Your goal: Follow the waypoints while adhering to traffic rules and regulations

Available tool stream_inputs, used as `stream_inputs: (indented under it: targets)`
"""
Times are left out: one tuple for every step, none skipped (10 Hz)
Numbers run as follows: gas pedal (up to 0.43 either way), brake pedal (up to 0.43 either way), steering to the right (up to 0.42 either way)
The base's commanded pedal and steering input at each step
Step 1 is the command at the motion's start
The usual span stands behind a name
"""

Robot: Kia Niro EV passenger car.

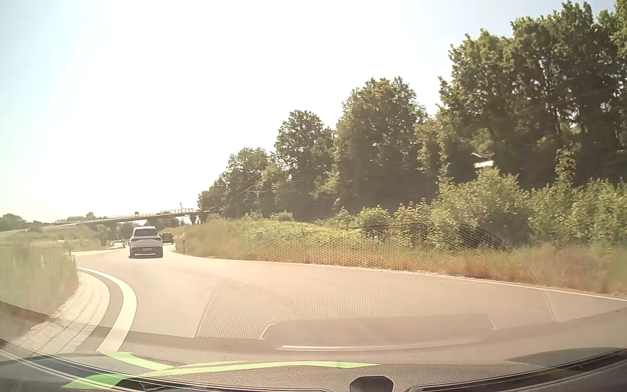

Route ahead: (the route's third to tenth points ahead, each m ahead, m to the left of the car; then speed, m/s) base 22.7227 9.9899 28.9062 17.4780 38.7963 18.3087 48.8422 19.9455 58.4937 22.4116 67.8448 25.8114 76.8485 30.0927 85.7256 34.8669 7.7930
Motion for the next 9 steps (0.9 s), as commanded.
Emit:
stream_inputs:
  targets:
    - [0.189,0.0,-0.175]
    - [0.189,0.0,-0.175]
    - [0.189,0.0,-0.175]
    - [0.189,0.0,-0.178]
    - [0.189,0.0,-0.18]
    - [0.189,0.0,-0.182]
    - [0.189,0.0,-0.183]
    - [0.177,0.0,-0.182]
    - [0.177,0.0,-0.183]
